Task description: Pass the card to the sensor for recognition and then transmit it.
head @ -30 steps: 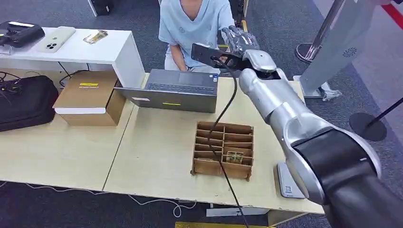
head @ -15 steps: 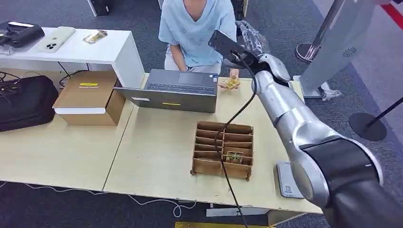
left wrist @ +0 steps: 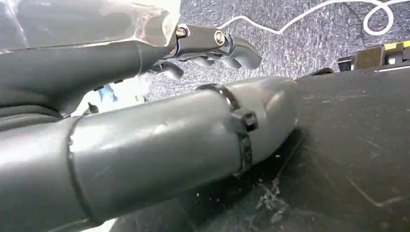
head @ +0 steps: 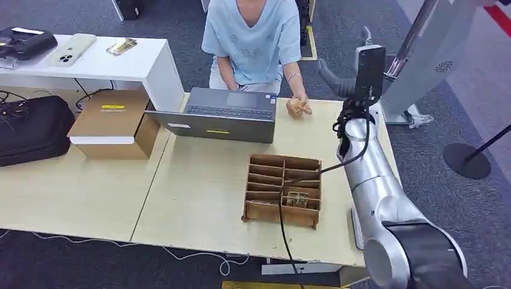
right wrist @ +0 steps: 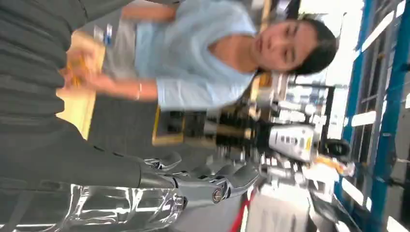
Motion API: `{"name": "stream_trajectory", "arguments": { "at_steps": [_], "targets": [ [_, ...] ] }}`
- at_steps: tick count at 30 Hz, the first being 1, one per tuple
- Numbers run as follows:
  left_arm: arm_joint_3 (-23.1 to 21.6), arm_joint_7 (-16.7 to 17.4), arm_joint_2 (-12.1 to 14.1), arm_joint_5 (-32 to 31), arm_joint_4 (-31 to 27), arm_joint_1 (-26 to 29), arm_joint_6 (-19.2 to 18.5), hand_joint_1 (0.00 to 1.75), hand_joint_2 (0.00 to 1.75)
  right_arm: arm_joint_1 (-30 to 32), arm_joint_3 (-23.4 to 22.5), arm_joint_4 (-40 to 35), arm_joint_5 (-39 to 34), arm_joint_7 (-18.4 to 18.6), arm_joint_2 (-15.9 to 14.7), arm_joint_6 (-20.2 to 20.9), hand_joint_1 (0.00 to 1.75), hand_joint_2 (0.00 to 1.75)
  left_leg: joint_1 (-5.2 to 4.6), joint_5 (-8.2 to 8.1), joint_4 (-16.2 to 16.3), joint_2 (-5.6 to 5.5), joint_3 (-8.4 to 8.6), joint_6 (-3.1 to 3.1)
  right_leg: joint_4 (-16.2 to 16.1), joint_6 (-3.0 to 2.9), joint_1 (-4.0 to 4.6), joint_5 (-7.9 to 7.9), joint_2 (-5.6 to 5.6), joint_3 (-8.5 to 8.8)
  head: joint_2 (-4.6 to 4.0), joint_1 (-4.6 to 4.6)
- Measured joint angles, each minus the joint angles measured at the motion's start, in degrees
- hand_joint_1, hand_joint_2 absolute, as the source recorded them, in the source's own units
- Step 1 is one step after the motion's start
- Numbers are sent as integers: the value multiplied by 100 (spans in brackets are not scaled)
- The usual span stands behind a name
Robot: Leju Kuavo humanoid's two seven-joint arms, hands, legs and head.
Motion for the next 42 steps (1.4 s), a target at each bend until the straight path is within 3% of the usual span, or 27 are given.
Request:
{"name": "stream_trajectory", "arguments": {
  "at_steps": [1, 6, 11, 14, 18, 20, 24, 26, 29, 34, 42],
  "targets": [
    [0, 0, 2, 7, 0, 9, 37, 0, 0, 227, 7, -282, -275, 22, -37, 26, 0, 175, 0, 0, 0, -5, -3, 0, 0, 0, 0, -1, -5, 0, 0, 0],
    [9, -2, 20, 63, 0, 46, 68, 0, 0, 1498, 70, -1879, -1242, 234, -325, 386, 0, 175, 0, -4, -1, -9, -8, 4, -3, 3, 0, -4, -9, -1, 0, 2],
    [35, -2, 33, 125, 0, 71, 125, 0, 0, 2601, 70, -3265, -1452, 269, -562, 430, 0, 175, -2, -14, -2, 4, -10, 7, -5, 3, -1, -5, 2, -4, 0, 2],
    [61, -2, 37, 164, 0, 78, 142, 0, 0, 3060, 70, -3886, -1448, 306, -614, 196, 0, 175, -2, -15, -2, 3, -8, 8, -5, 3, 0, -7, 1, -5, 0, -2],
    [114, 4, 37, 236, 0, 105, 166, 0, 0, 3790, 24, -4721, -1255, 76, -608, -461, 0, 175, -1, -14, -4, -3, -11, 7, -4, 7, 0, -12, -7, -3, 0, 0],
    [149, 7, 37, 240, 0, 106, 173, 0, 0, 4102, -63, -5112, -1349, -72, -470, -824, 0, 175, -1, -15, -6, -1, -10, 7, -4, 7, 0, -13, -5, -3, 0, 0],
    [199, 11, 33, 258, 0, 107, 177, 0, 0, 4673, -168, -5656, -1478, -135, -183, -1102, 0, 175, -1, -21, -8, 6, -6, 3, -4, 5, 0, -20, 4, -3, 0, -2],
    [203, 43, 28, 258, 0, 108, 177, 0, 0, 4941, -175, -5895, -977, -7, -76, -1300, 0, 175, -1, -21, -8, 1, -6, 3, -4, 6, 0, -22, -4, -2, 0, -2],
    [210, 118, 28, 251, 0, 121, 164, 0, 0, 5324, -175, -6137, 617, 311, -52, -1533, 0, 175, -1, -22, -8, -2, -8, 4, -4, 6, 0, -24, -8, 0, 0, 0],
    [229, 175, 28, 236, 0, 120, 138, 0, 0, 5789, -208, -6532, 1491, 713, 44, -1581, 0, 175, -2, -27, -8, 3, -6, 1, -5, 5, -1, -25, -3, 0, 0, 0],
    [245, 247, 24, 192, 0, 136, 175, 0, 0, 6292, -94, -6805, 4455, 2398, 31, -579, 0, 175, -1, -27, -8, 3, -6, 1, -4, 2, 0, -27, -4, 1, 0, 0]
  ]
}}
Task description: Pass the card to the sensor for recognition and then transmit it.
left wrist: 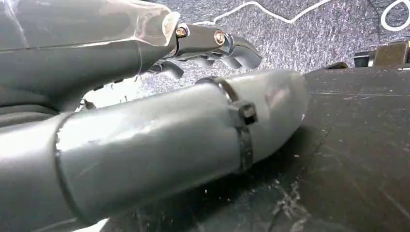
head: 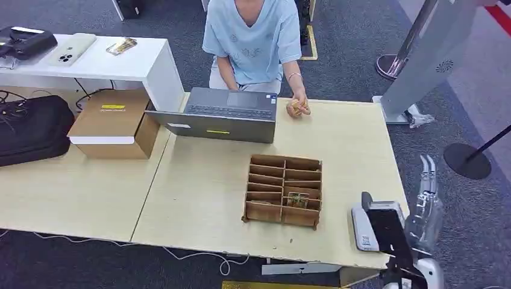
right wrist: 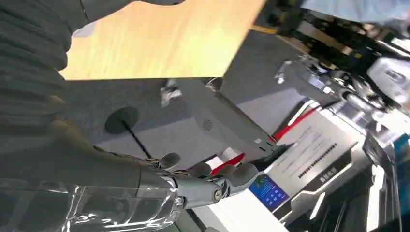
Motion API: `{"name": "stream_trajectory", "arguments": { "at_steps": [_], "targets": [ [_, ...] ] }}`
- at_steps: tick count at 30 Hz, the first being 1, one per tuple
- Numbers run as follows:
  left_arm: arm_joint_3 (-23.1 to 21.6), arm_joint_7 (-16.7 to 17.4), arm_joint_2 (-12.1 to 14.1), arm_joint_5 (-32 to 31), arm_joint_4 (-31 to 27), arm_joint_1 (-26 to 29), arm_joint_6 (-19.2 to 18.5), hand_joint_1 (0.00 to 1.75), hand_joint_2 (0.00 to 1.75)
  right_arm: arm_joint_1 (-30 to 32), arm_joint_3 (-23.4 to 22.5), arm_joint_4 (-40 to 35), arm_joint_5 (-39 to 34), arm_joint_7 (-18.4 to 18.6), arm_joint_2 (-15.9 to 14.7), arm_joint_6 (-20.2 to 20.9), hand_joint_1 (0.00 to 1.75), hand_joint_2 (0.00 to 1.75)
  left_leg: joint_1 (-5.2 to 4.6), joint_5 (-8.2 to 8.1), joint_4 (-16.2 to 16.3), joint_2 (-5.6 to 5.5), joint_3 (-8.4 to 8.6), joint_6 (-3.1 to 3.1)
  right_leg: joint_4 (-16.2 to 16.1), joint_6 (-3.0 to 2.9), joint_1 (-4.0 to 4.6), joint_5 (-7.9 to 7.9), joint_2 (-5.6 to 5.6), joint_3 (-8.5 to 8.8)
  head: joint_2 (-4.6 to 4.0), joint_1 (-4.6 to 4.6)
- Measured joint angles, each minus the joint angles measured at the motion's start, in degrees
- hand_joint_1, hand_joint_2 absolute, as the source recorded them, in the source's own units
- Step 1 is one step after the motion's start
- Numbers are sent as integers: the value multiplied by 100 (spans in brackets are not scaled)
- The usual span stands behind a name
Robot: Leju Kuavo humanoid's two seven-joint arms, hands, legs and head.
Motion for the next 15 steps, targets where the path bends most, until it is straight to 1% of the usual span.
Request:
{"name": "stream_trajectory", "arguments": {
  "at_steps": [4, 7, 11, 15],
  "targets": [
    [6, 11, -2, -4, 0, 0, -4, 0, 0, 124, 199, -28, 769, 487, -144, 424, 0, 175, 0, 0, 0, 2, 1, 0, 0, 0, 0, 0, 1, 0, 0, 0],
    [45, 17, -2, -2, 0, 1, -4, 0, 0, 163, 286, -37, 1124, 714, -260, 635, 0, 175, 0, 0, 0, 2, 1, 0, 0, 0, 0, 0, 2, 0, 0, 0],
    [85, 20, -2, 2, 0, 4, -4, 0, 0, 197, 374, -41, 1265, 782, -385, 806, 0, 175, -1, 0, 0, 2, 1, 0, -1, 0, -1, 0, 2, 1, 0, 0],
    [92, 24, -2, -4, 0, 8, -4, 0, 0, 227, 417, -44, 1262, 797, -459, 880, 0, 175, -1, 0, 0, 2, 1, 0, -1, 0, 0, 0, 2, 1, 0, 0]
  ]
}}
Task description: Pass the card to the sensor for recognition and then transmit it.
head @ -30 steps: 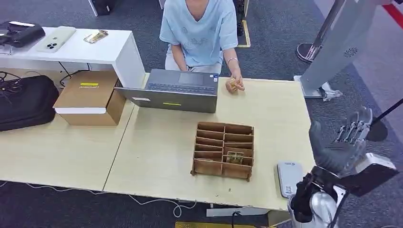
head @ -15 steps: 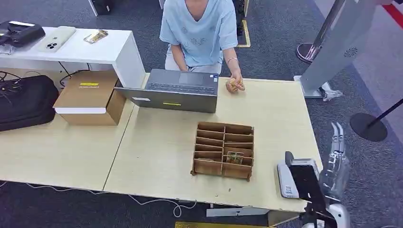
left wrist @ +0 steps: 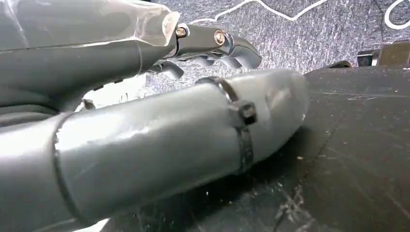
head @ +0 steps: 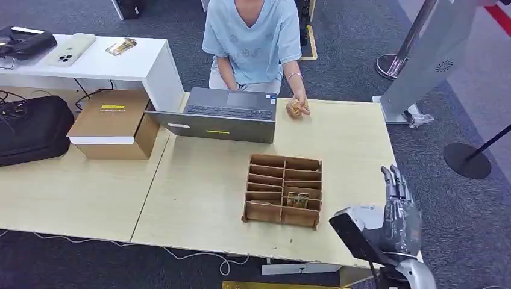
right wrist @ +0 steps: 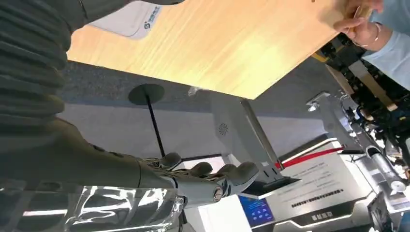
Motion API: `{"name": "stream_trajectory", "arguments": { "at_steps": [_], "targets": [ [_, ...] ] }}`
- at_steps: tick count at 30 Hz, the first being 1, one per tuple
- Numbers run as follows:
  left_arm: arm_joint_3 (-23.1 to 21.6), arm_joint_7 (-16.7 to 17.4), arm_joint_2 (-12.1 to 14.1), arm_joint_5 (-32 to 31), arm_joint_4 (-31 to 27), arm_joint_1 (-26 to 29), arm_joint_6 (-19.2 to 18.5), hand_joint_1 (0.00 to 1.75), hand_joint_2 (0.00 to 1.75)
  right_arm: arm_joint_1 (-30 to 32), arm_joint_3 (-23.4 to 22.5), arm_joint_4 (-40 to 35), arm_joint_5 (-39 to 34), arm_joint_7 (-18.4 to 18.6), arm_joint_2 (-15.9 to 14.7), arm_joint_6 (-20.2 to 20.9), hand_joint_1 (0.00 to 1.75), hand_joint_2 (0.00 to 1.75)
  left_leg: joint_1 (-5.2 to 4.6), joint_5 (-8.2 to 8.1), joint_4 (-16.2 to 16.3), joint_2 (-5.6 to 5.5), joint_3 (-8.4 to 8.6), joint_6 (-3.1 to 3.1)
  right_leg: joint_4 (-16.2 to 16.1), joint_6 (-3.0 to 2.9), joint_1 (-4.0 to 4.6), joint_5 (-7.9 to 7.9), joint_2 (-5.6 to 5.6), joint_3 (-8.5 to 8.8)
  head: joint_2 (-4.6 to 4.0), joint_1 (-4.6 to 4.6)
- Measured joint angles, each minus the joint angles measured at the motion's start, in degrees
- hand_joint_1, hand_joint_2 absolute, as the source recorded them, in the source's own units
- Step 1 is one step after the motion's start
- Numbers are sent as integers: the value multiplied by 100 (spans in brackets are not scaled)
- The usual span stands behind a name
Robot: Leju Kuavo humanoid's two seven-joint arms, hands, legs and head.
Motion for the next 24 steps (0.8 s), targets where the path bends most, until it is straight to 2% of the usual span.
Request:
{"name": "stream_trajectory", "arguments": {
  "at_steps": [3, 4, 6, 8, 9, 10, 12, 14, 19, 20, 21, 22, 23, 24],
  "targets": [
    [0, 0, -2, -9, 0, 1, 0, 0, 0, 6, 52, 0, -37, -46, -65, 65, 3, 175, 0, 0, 0, 0, 0, 0, 0, 0, 0, 0, 0, 0, 0, 0],
    [0, 0, -2, -9, 0, 2, -4, 0, 0, 6, 70, 0, -63, -61, -81, 81, 10, 175, 0, 0, 0, 0, 0, 0, 0, 0, 0, 0, 0, 0, 0, 0],
    [0, 0, -4, -11, 0, 2, -11, 0, 0, 3, 85, 0, -103, -94, -107, 103, 9, 175, 0, 0, 0, 0, 0, 0, 0, 0, 0, 0, 0, 0, 0, 0],
    [0, 0, -7, -9, 0, 2, -20, 0, 0, -9, 122, 2, -98, -114, -116, 155, 19, 175, 0, 0, 0, 0, 0, 0, 0, 0, 0, 0, 0, 1, 0, 0],
    [0, 0, -7, -9, 0, 1, -24, 0, 0, -29, 157, 6, -83, -124, -116, 216, 19, 175, 0, 0, 0, 0, 0, 0, 1, 0, 0, 0, 0, 1, 0, 0],
    [0, 0, -7, -7, 0, 1, -24, 0, 0, -54, 181, 13, -81, -127, -116, 249, 38, 175, 0, 0, 0, 0, 0, 0, 1, 0, 0, 0, 1, 1, 0, 0],
    [2, 0, -9, 0, 0, 0, -28, 0, 0, -111, 251, 46, -74, -131, -116, 317, 44, 175, 0, 0, 0, 0, 1, 0, 1, 0, 0, 0, 0, 2, 0, 0],
    [0, 0, -13, -7, 0, 0, -28, 0, 0, -185, 302, 92, -59, -140, -116, 369, 103, 175, 0, 0, 0, 0, 1, 0, 1, 0, 0, 0, 0, 3, 0, 0],
    [2, 0, -28, -39, 0, -1, -33, 0, 0, -377, 409, 265, -61, -173, -125, 435, 140, 175, 0, 0, 0, -1, 1, 0, 0, 0, 0, 0, -1, 3, 0, 0],
    [2, 0, -28, -52, 0, -3, -42, 0, 0, -407, 433, 295, -85, -186, -133, 435, 120, 175, 0, 0, 0, -1, 1, 0, 1, 0, 0, 0, -1, 3, 0, 2],
    [2, 0, -28, -57, 0, -7, -48, 0, 0, -435, 470, 328, -118, -194, -153, 441, 117, 175, 0, 0, 0, 0, 2, 0, 0, 0, 0, 0, 0, 4, 0, 0],
    [2, -2, -28, -63, 0, -9, -52, 0, 0, -463, 496, 350, -118, -201, -164, 448, 103, 175, 0, 0, 0, 0, 2, 0, 0, 0, 0, 0, 0, 3, 0, 0],
    [0, -20, -28, -70, 0, -10, -59, 0, 0, -496, 533, 400, -127, -214, -184, 477, 77, 175, 0, 0, 0, 0, 2, 0, 0, 0, 0, 0, 0, 3, 0, 0],
    [2, -31, -28, -70, 0, -11, -63, 0, 0, -536, 573, 464, -179, -216, -210, 492, 63, 175, 0, 0, 0, -1, 1, 0, 0, 0, 0, 0, -1, 3, 0, 0]
  ]
}}
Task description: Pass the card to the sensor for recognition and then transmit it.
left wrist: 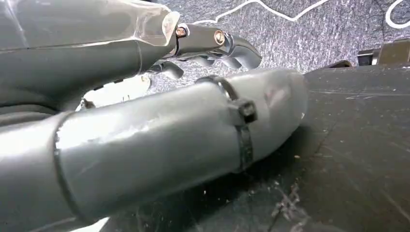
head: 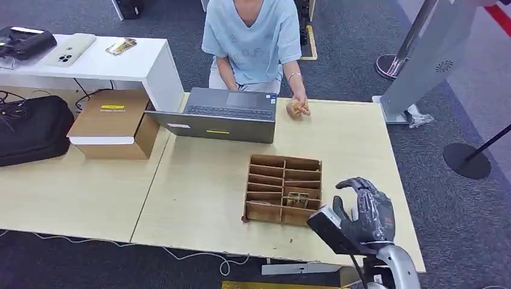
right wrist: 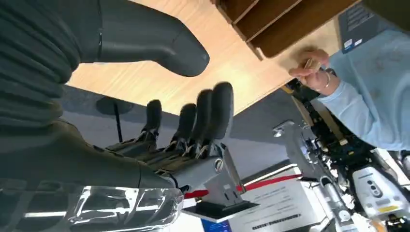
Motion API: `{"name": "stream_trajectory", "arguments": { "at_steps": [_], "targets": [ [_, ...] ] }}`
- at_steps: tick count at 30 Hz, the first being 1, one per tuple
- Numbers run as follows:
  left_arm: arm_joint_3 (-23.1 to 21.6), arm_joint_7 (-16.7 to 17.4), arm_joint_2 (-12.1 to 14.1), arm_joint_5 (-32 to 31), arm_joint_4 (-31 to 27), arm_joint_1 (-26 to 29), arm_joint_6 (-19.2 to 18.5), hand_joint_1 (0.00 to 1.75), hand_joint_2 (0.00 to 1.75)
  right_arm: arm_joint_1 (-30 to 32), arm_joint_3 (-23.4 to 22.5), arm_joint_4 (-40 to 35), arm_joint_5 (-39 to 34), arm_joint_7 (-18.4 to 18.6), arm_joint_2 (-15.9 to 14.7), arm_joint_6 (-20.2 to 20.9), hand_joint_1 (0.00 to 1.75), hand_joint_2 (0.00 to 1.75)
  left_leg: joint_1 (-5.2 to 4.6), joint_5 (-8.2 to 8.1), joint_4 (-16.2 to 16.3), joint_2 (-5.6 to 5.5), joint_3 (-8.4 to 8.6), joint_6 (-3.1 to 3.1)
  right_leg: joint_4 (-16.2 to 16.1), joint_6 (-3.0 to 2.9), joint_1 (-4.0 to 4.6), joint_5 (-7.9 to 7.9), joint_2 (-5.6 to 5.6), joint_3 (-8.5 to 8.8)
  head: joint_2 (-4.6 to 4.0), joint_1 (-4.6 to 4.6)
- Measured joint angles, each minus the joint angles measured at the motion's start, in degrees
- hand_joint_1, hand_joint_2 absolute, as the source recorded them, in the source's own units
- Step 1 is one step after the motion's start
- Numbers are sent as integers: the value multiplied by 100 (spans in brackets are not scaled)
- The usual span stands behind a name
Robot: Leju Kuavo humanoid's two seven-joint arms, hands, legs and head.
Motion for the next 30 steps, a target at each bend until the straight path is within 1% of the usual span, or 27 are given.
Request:
{"name": "stream_trajectory", "arguments": {
  "at_steps": [4, 7, 8, 9, 10, 14, 15, 22, 23, 28, 29, 30],
  "targets": [
    [0, -39, 2, -24, 0, -1, 0, 0, 0, -197, 125, 210, -135, 2, -74, 2, 47, 175, 0, 0, 0, 1, 0, 0, 0, 0, 0, 0, 1, 1, 0, 0],
    [0, -41, 2, -24, 0, -4, -7, 0, 0, -417, 219, 380, -242, 20, -118, 48, 61, 175, 0, 0, 0, 1, 2, 0, 0, 0, 0, 0, 1, 1, 0, 2],
    [0, -41, 2, -17, 0, -4, -13, 0, 0, -486, 257, 447, -240, 31, -131, 83, 54, 175, 0, 1, 0, 1, 2, 0, 0, 0, 0, 0, 1, 1, 0, 0],
    [0, -41, 2, -15, 0, -4, -17, 0, 0, -555, 284, 501, -240, 33, -138, 129, 51, 175, 0, 1, 0, 1, 2, -1, 0, 0, 0, 0, 1, 2, 0, 0],
    [0, -41, 2, -13, 0, -6, -24, 0, 0, -637, 328, 593, -242, 33, -144, 157, 42, 175, 0, 1, 0, 1, 3, -1, 1, 0, 0, 1, 1, 2, 0, 0],
    [0, -41, 0, 9, 0, -11, -39, 0, 0, -885, 503, 929, -249, 37, -151, 247, 40, 175, 0, 1, 0, 0, 4, -1, 1, 0, 0, 1, 0, 3, 0, 0],
    [0, -41, 2, 20, 0, -12, -39, 0, 0, -939, 553, 1020, -249, 46, -151, 253, 42, 175, 0, 1, 0, 1, 4, -1, 1, 0, 0, 1, 1, 3, 0, 0],
    [4, -41, 2, 72, 0, -13, -39, 0, 0, -1123, 778, 1313, -251, 140, -153, 251, 38, 175, 0, 1, 0, 0, 2, -1, 1, 0, 0, 0, 0, 2, 0, 0],
    [4, -41, 2, 79, 0, -13, -37, 0, 0, -1137, 796, 1335, -253, 151, -153, 251, 42, 175, 0, 1, 0, 0, 2, -1, 1, 0, 0, 0, 1, 2, 0, 0],
    [33, -41, 2, 103, 0, -11, -15, 0, 0, -1181, 848, 1436, -253, 192, -157, 271, 45, 175, 0, 1, 0, 0, 2, -1, 1, 0, 0, 0, 0, 3, 0, 0],
    [53, -41, 2, 105, 0, -10, -6, 0, 0, -1183, 859, 1451, -255, 197, -157, 278, 51, 175, 0, 1, 0, 0, 3, -1, 1, 0, 0, 0, 0, 3, 0, 0],
    [61, -41, 4, 105, 0, -8, -2, 0, 0, -1186, 872, 1466, -255, 210, -157, 286, 47, 175, 0, 1, 0, 0, 3, -1, 1, 0, 0, 0, 0, 3, 0, 0]
  ]
}}
